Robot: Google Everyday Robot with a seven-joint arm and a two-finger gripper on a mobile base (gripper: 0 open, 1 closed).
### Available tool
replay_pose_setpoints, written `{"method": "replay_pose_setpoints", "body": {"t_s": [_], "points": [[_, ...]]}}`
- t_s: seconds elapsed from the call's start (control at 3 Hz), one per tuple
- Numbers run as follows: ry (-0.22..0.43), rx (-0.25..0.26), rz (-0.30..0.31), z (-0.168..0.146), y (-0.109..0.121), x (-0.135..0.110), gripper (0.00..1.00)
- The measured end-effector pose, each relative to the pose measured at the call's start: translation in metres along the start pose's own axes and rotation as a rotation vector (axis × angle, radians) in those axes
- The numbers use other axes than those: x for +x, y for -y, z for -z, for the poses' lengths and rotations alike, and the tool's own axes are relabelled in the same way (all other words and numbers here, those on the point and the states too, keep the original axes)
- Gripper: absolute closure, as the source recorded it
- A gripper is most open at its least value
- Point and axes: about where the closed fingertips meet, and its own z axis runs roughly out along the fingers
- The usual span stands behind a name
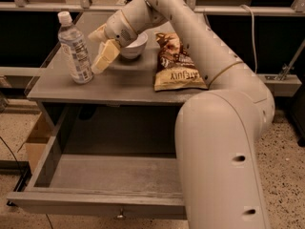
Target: Place blue plastic bottle into top drawer
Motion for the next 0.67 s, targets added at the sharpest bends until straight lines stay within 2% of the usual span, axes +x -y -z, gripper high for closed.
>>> {"method": "replay_pose_setpoints", "body": {"t_s": [0.67], "points": [[0.030,-0.039,0.031,-0.035,0.007,-0.015,0.00]]}}
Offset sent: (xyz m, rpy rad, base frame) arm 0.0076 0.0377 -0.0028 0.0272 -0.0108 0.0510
